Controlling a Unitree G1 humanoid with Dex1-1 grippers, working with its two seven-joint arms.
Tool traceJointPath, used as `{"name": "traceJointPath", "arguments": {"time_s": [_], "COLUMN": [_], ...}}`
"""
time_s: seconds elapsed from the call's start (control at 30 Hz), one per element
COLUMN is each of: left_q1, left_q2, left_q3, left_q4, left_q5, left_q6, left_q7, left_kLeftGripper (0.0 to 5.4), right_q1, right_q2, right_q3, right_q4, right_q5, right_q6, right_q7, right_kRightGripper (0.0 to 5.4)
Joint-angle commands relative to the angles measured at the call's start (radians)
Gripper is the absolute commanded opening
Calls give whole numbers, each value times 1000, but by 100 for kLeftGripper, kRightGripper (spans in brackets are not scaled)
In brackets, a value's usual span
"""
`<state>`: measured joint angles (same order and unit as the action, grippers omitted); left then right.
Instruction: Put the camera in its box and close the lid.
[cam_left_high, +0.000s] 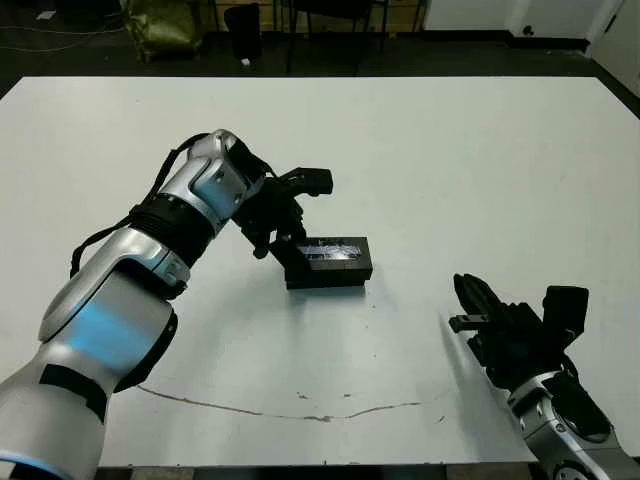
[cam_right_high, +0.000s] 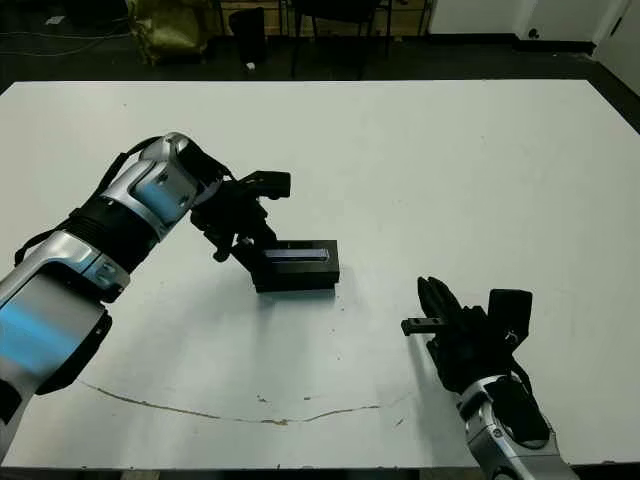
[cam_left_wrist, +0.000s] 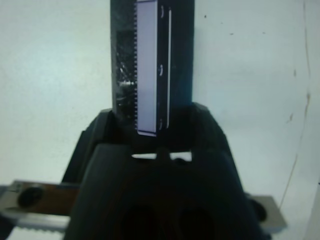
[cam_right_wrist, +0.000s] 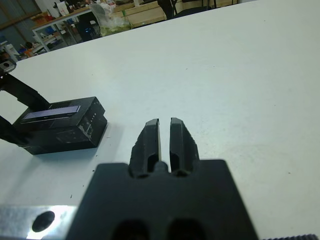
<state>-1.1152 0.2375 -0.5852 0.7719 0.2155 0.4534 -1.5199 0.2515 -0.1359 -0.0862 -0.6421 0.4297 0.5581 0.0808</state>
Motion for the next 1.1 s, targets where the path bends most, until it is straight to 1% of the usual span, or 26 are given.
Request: {"name": "traceJointPath", "arguments": {"time_s": [0.03,0.2,0.4,0.63,0.77,0.9,1.1], "left_q1": [47,57,70,69,72,80,107], "left_q2": [-16,-12,-7,-17,-18,-10,13], "left_q3": [-32,-30,-30,-36,-34,-32,-25], "left_q4": [22,25,12,25,39,47,39], "left_q5": [17,15,18,18,14,16,15], "left_q6": [8,-3,-20,6,-4,17,1], "left_q7": [-4,-4,7,-6,-13,-10,0], "left_kLeftGripper": [208,208,208,203,203,203,203], "right_q1": [15,17,18,21,23,19,17], "right_q2": [-2,1,1,2,1,4,5], "right_q3": [-3,-6,-5,-6,-1,-4,-6], "right_q4": [4,0,9,6,-3,6,4], "right_q5": [-5,-1,-5,-4,-13,-10,-6], "right_q6": [12,22,9,11,17,14,18], "right_q7": [-5,-8,-2,-3,-12,-7,-6], "right_kRightGripper": [0,0,0,0,0,0,0]}}
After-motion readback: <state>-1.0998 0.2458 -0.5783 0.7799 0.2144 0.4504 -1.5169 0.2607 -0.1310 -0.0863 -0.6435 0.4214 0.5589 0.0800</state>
